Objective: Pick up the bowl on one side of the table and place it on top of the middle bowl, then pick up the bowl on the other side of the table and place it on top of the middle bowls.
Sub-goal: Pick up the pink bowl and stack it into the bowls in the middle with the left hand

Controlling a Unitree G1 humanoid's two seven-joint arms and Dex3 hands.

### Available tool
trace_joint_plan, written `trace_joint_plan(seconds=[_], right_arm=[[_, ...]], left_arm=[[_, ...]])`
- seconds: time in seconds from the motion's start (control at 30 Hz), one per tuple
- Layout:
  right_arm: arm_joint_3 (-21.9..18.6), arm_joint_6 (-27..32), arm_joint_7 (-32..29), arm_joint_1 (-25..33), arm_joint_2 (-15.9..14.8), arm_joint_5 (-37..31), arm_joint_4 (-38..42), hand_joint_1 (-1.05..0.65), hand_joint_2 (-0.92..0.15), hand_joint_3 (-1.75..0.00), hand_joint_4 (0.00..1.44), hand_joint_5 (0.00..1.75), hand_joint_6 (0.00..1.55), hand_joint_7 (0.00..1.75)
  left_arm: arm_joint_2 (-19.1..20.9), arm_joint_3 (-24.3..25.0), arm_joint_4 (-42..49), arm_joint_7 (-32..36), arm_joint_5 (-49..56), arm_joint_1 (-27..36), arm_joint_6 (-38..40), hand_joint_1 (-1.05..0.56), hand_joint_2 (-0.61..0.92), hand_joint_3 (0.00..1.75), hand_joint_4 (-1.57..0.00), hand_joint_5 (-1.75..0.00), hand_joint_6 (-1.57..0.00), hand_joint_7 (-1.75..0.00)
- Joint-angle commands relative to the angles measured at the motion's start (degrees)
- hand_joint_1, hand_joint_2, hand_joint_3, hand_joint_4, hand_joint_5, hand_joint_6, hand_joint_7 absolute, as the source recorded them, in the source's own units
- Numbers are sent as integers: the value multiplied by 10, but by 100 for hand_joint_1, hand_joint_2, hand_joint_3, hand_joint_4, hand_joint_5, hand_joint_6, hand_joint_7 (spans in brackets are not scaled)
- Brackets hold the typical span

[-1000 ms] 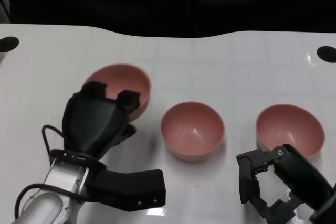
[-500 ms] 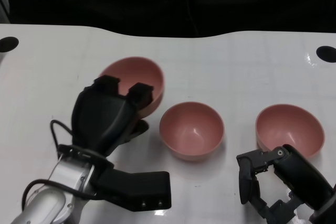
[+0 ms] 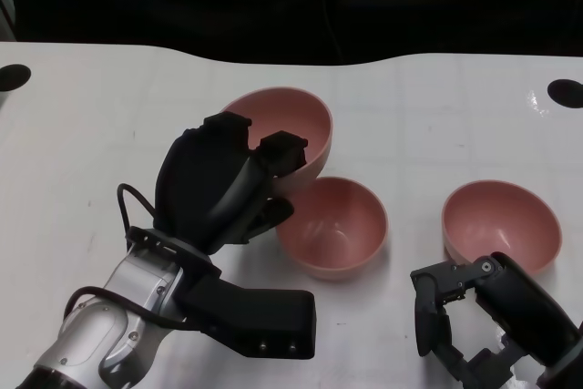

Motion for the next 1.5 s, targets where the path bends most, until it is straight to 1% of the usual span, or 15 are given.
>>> trace_joint_plan(seconds=[0.03,0.37,0.57,0.73,0.8,0.93,1.0,1.03,1.07,1.1,1.17,1.23,1.3,1.33,1.5], right_arm=[[-2,0,-3,2,-7,3,-3,4,1,-175,109,165,104,136],[-1,0,-1,1,-7,5,-2,4,1,-175,108,164,103,136],[-1,3,2,1,-9,7,-3,4,2,-175,108,164,102,136],[-1,3,4,1,-9,8,-3,3,2,-175,108,164,102,135],[0,3,4,1,-9,8,-3,3,2,-175,108,164,102,135],[0,1,4,0,-9,8,-1,2,3,-175,107,164,102,135],[0,-2,6,0,-9,11,1,2,3,-175,107,164,102,135],[0,-1,7,-1,-9,12,1,2,3,-175,107,164,102,135],[0,0,9,-1,-9,13,2,1,3,-175,107,163,102,135],[0,1,9,-1,-9,13,2,1,3,-175,107,163,102,135],[0,4,9,0,-9,12,-1,0,3,-175,107,163,102,135],[0,7,10,0,-10,12,-3,0,3,-175,107,163,102,136],[0,6,11,0,-10,12,-2,1,3,-175,106,163,102,136],[0,4,11,-1,-10,13,-1,1,3,-175,106,163,102,136],[0,-2,11,-2,-8,14,3,0,3,-175,107,164,102,136]], left_arm=[[-5,-15,28,-47,-27,-27,-35,-26,41,100,-92,-173,-96,-110],[-26,-27,99,-59,-44,-59,-93,-23,42,103,-89,-174,-90,-123],[-33,-33,126,-75,-46,-70,-97,-24,43,103,-89,-175,-88,-124],[-35,-43,142,-107,-49,-76,-92,-23,49,93,-84,-174,-86,-120],[-36,-47,153,-115,-54,-77,-100,-24,57,78,-86,-165,-88,-115],[-37,-51,171,-131,-66,-77,-112,-25,69,62,-84,-157,-86,-110],[-37,-51,180,-134,-71,-78,-120,-26,79,43,-85,-133,-90,-79],[-36,-53,182,-143,-74,-78,-122,-26,81,38,-85,-129,-91,-73],[-33,-55,177,-161,-74,-79,-116,-27,86,32,-74,-103,-82,-53],[-31,-57,172,-177,-73,-80,-111,-32,90,29,-60,-65,-69,-26],[-26,-59,157,-198,-68,-78,-100,-42,91,29,-44,-38,-53,-8],[-24,-59,145,-205,-65,-74,-92,-51,92,31,-30,-26,-40,-2],[-22,-59,129,-215,-64,-69,-81,-55,92,32,-26,-23,-36,0],[-21,-59,119,-221,-63,-66,-74,-63,92,38,-17,-18,-28,0],[-16,-56,88,-245,-71,-56,-56,-72,92,45,-8,-15,-19,0]])
